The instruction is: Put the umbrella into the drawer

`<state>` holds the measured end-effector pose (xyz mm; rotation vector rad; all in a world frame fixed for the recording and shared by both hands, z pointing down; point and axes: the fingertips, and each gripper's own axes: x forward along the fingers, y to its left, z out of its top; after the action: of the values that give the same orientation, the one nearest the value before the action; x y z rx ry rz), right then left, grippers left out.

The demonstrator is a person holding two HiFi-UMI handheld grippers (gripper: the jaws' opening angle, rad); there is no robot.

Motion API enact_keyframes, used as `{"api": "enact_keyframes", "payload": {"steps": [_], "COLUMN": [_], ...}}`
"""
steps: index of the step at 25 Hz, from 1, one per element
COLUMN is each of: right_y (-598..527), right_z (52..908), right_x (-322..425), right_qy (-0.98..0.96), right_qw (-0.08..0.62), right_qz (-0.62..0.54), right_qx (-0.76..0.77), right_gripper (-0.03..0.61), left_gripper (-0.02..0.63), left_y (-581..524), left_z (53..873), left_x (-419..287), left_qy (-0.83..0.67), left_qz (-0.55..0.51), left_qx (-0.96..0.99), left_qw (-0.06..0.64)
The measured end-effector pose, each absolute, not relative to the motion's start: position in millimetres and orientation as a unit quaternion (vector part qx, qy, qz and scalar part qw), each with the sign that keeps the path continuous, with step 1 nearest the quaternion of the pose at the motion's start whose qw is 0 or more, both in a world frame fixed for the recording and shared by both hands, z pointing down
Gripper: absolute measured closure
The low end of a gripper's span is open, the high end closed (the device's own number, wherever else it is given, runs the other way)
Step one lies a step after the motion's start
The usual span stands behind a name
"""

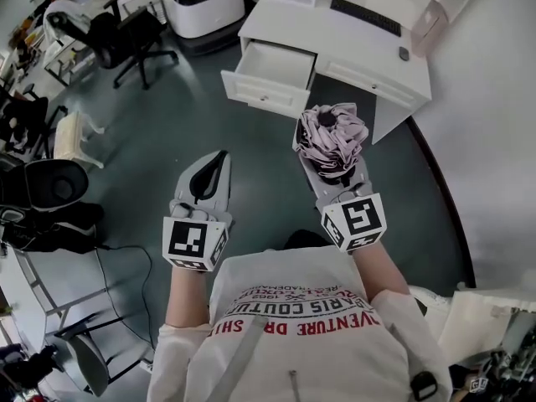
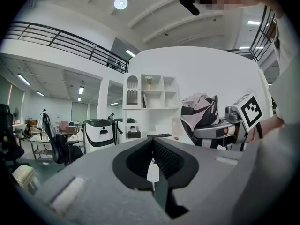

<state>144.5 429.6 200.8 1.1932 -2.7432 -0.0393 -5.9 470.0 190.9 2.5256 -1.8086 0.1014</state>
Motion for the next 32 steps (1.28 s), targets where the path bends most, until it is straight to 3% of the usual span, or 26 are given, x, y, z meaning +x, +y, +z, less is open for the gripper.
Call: {"api": "enact_keyframes", "payload": {"steps": [10, 25, 32], "right_y": [358, 107, 37], "right_z": [237, 245, 257], "right_x": [115, 108, 105], "right_qy": [-0.919, -0.926, -0.927], "right_qw": [0.097, 0.098, 0.097], "right_qz": [0.018, 0.038, 0.057], "right_qx": [0.381, 0.362, 0.357], "right_gripper": [0.377, 0.377, 0.376], "left_gripper": [0.607, 0.607, 0.607], "left_y": [407, 143, 70], "left_z": [221, 208, 206], "left_x": [-33, -22, -19], "left_qy": [-0.595, -0.583, -0.565], "left_qz": [0.047, 0.025, 0.019], "left_qx": [0.801, 0.812, 0.824], "left_qw": [0.043, 0.023, 0.034]}}
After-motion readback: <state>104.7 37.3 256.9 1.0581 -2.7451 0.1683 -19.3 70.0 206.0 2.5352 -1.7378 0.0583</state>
